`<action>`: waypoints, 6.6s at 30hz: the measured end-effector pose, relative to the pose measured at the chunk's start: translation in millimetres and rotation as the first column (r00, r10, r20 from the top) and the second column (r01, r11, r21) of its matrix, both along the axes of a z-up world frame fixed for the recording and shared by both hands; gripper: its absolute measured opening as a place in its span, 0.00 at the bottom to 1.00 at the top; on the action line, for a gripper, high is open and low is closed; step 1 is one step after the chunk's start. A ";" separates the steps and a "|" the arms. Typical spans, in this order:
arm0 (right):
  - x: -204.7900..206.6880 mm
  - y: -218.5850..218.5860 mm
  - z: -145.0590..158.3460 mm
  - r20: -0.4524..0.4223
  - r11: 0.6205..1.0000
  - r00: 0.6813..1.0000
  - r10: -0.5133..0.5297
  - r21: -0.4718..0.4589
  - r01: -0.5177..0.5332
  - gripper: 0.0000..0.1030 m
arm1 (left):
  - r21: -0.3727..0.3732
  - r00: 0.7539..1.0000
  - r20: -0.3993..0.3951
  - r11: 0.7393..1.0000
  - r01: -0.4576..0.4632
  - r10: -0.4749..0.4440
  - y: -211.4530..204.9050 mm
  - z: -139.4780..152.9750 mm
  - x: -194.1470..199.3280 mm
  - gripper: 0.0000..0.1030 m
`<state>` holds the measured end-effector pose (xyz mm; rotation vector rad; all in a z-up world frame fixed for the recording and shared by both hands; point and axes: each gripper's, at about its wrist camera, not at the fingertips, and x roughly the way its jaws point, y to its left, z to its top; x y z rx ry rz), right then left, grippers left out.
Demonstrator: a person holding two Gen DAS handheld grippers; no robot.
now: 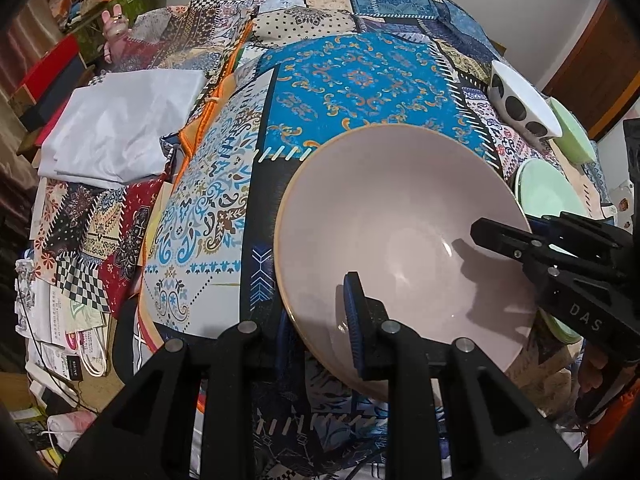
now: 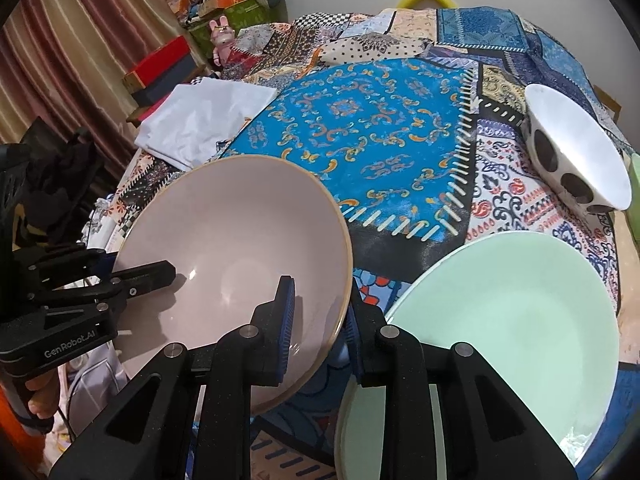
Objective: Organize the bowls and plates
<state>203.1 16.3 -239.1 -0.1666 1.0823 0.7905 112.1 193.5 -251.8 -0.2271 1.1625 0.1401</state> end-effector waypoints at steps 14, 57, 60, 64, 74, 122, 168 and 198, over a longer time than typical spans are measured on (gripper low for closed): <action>-9.6 -30.2 39.3 0.089 0.996 0.996 -0.021 0.089 0.013 0.30 | 0.061 0.991 0.132 0.997 -0.042 0.033 -3.1 57.1 -14.0 0.24; 109.8 -202.0 49.4 0.173 0.929 0.916 -0.361 0.154 0.336 0.44 | 0.090 0.967 0.114 0.972 0.218 -0.228 -177.9 66.5 191.0 0.24; 121.9 -196.9 36.3 0.145 0.931 0.924 -0.355 0.139 0.336 0.44 | 0.075 0.968 0.103 0.973 0.220 -0.227 -175.6 54.5 207.5 0.24; 132.4 -192.4 24.8 0.106 0.935 0.934 -0.341 0.138 0.326 0.44 | 0.059 0.970 0.093 0.974 0.218 -0.223 -172.8 42.2 226.1 0.24; 147.7 -180.1 7.4 0.056 0.941 0.945 -0.322 0.129 0.313 0.39 | 0.038 0.971 0.045 0.972 0.233 -0.234 -171.5 10.7 263.8 0.25; 96.2 -169.8 62.3 0.144 0.945 0.943 -0.301 0.176 0.275 0.28 | 0.096 0.966 0.133 0.973 0.212 -0.223 -185.0 70.2 180.4 0.23; -24.3 -40.2 68.3 0.124 0.976 0.992 -0.015 0.218 -0.013 0.28 | 0.061 0.982 0.177 0.995 -0.074 0.062 -44.8 92.8 -9.6 0.23; -23.5 -9.2 17.2 0.007 0.990 0.999 0.052 0.131 -0.052 0.28 | 0.018 0.994 0.045 0.994 -0.105 0.104 -14.4 27.2 -9.0 0.23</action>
